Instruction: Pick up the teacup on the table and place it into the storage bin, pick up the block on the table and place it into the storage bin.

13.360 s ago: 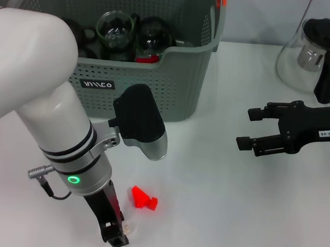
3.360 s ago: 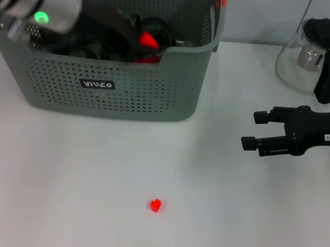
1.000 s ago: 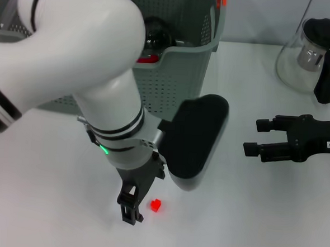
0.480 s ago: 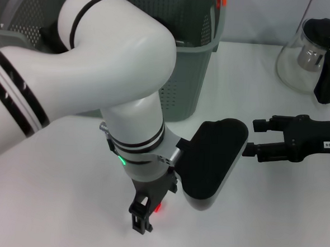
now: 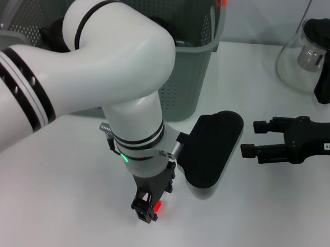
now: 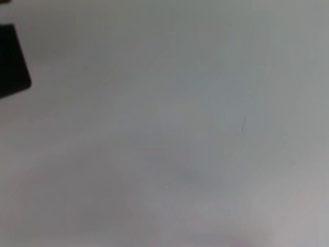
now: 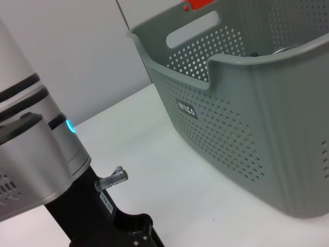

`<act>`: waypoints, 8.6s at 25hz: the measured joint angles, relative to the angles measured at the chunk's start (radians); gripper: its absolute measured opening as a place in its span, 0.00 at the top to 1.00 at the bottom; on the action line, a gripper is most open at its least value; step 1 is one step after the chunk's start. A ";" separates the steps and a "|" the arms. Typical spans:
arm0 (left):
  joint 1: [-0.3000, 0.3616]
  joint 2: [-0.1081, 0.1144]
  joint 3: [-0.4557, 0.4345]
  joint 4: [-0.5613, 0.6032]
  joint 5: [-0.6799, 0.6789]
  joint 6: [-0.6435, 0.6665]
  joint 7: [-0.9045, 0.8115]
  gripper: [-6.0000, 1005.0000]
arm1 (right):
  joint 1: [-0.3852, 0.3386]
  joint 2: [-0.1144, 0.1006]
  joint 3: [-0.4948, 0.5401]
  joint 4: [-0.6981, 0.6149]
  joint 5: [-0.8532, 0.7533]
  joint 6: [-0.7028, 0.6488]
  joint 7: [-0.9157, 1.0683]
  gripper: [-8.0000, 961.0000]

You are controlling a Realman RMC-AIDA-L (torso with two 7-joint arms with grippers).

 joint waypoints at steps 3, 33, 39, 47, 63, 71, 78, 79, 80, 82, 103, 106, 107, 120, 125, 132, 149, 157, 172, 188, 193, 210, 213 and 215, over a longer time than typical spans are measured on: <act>-0.001 0.000 0.000 -0.006 -0.001 -0.001 -0.004 0.31 | 0.000 0.000 0.000 0.000 0.000 0.000 -0.002 0.03; -0.006 0.000 0.007 -0.037 0.000 -0.026 -0.022 0.47 | 0.007 0.002 -0.021 0.015 -0.001 -0.072 -0.059 0.03; -0.005 0.000 0.004 -0.037 0.000 -0.026 -0.022 0.48 | 0.003 0.002 -0.018 0.017 -0.002 -0.068 -0.056 0.03; 0.003 0.000 0.007 -0.034 -0.003 -0.014 -0.022 0.66 | 0.000 0.000 -0.014 0.025 -0.002 -0.062 -0.059 0.03; 0.095 0.006 -0.156 0.188 0.024 0.116 -0.052 0.81 | -0.008 -0.002 -0.013 0.028 -0.001 -0.055 -0.062 0.03; 0.185 0.006 -0.608 0.468 -0.083 0.259 -0.147 0.81 | -0.010 -0.003 -0.012 0.028 0.002 -0.056 -0.065 0.03; 0.149 0.035 -1.064 0.509 -0.245 0.153 -0.220 0.79 | 0.007 -0.003 -0.016 0.028 0.000 -0.063 -0.067 0.03; 0.136 0.049 -1.074 0.473 -0.245 0.119 -0.227 0.79 | 0.010 -0.002 -0.019 0.028 0.000 -0.063 -0.067 0.03; 0.118 0.074 -1.082 0.402 -0.243 0.056 -0.244 0.78 | 0.013 -0.002 -0.020 0.028 0.000 -0.063 -0.069 0.03; 0.095 0.107 -1.086 0.294 -0.243 -0.023 -0.268 0.77 | 0.018 0.000 -0.021 0.028 0.000 -0.063 -0.074 0.03; 0.186 0.091 -1.102 0.132 -0.474 -0.137 -0.197 0.32 | 0.022 0.003 -0.006 0.016 0.008 -0.058 -0.093 0.03; 0.268 0.062 -1.105 0.201 -0.625 -0.015 -0.134 0.21 | 0.016 0.003 0.022 0.016 0.020 -0.074 -0.119 0.03; 0.297 0.052 -1.106 0.221 -0.674 0.021 -0.119 0.19 | 0.010 0.004 0.049 0.021 0.039 -0.095 -0.142 0.03; 0.511 0.006 -1.111 0.140 -0.890 0.285 0.071 0.06 | -0.005 0.011 0.096 0.012 0.095 -0.152 -0.199 0.03; 0.530 0.004 -1.107 0.051 -0.869 0.340 0.160 0.06 | -0.001 0.010 0.095 0.011 0.095 -0.144 -0.212 0.03; 0.517 0.005 -1.103 -0.107 -0.788 0.356 0.285 0.06 | 0.003 0.015 0.086 0.004 0.093 -0.109 -0.214 0.03; 0.495 0.013 -1.106 -0.257 -0.756 0.344 0.399 0.05 | 0.024 0.029 0.039 0.001 0.080 -0.059 -0.229 0.04; 0.490 0.013 -1.101 -0.258 -0.745 0.343 0.453 0.05 | 0.028 0.029 -0.003 0.002 0.076 -0.034 -0.228 0.04; 0.404 0.014 -1.098 -0.326 -0.558 0.224 0.495 0.06 | 0.063 0.028 -0.048 0.002 -0.012 -0.025 -0.209 0.04; 0.399 0.014 -1.104 -0.328 -0.557 0.230 0.495 0.06 | 0.065 0.026 -0.044 0.002 -0.014 -0.024 -0.203 0.04; 0.399 0.014 -1.105 -0.328 -0.558 0.227 0.493 0.06 | 0.065 0.026 -0.043 0.002 -0.014 -0.024 -0.203 0.04; 0.399 0.016 -1.104 -0.328 -0.558 0.227 0.491 0.06 | 0.063 0.026 -0.043 0.006 -0.014 -0.024 -0.203 0.04; 0.399 0.017 -1.104 -0.328 -0.558 0.227 0.491 0.06 | 0.062 0.026 -0.043 0.007 -0.014 -0.024 -0.203 0.04; 0.399 0.018 -1.105 -0.328 -0.558 0.227 0.490 0.06 | 0.062 0.026 -0.043 0.007 -0.014 -0.023 -0.203 0.04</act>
